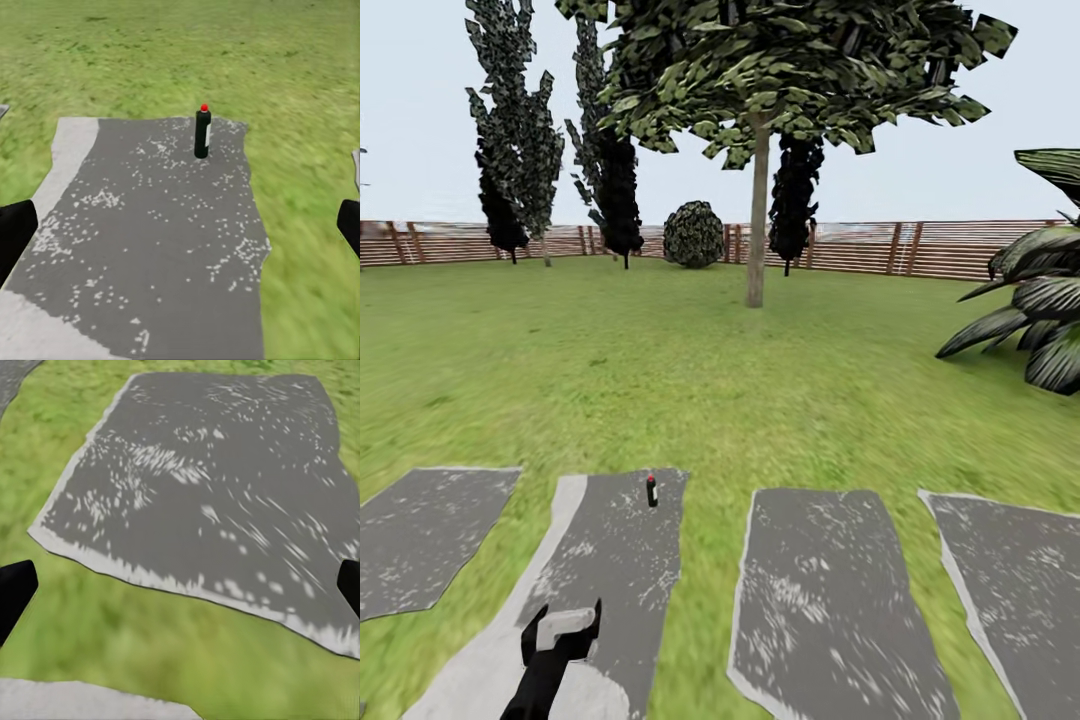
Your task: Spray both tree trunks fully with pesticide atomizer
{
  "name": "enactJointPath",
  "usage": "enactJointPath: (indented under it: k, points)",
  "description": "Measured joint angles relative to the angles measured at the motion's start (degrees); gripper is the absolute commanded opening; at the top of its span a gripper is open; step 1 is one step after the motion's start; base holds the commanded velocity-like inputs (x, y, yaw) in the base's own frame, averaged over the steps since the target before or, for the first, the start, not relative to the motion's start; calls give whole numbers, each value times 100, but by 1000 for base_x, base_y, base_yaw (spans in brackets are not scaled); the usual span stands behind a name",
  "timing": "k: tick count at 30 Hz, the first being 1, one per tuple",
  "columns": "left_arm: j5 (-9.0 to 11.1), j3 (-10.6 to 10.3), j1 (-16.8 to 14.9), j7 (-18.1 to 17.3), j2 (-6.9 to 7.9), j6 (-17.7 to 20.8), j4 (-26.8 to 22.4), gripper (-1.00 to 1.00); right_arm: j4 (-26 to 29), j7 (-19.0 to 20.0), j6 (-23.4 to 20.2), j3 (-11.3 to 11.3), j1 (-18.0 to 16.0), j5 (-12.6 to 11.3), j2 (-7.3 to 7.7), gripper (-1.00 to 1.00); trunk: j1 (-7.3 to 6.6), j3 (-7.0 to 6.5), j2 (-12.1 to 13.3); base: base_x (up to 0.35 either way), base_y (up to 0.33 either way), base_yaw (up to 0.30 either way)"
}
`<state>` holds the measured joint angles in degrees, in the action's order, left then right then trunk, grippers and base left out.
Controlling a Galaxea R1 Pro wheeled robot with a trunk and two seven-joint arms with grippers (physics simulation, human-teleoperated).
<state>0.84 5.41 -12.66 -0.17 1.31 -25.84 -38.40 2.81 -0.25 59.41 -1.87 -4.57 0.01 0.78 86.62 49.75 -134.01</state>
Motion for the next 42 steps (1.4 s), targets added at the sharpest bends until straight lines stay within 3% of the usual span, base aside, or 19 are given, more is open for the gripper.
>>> enactJointPath:
  k: [30,32,34,38,42]
  points:
    - [-22,3,-4,8,4,0,-33,100,19,-16,-43,-46,0,-22,16,100,0,0,0,293,117,0]
    - [-28,4,-23,12,5,3,-66,100,65,-15,-363,-48,-4,-19,36,100,0,0,0,14,1,0]
    - [-30,3,-85,21,8,92,-100,100,421,-9,-1480,-51,-20,-11,70,100,0,-1,0,5,0,0]
    - [-32,-1,-434,25,-5,493,-287,100,1978,8,-3303,-41,-27,-4,123,100,0,-2,0,1,0,0]
    - [-32,-8,-877,16,-29,778,-381,100,2981,14,-4080,-47,-27,-14,130,100,0,-1,0,0,0,0]
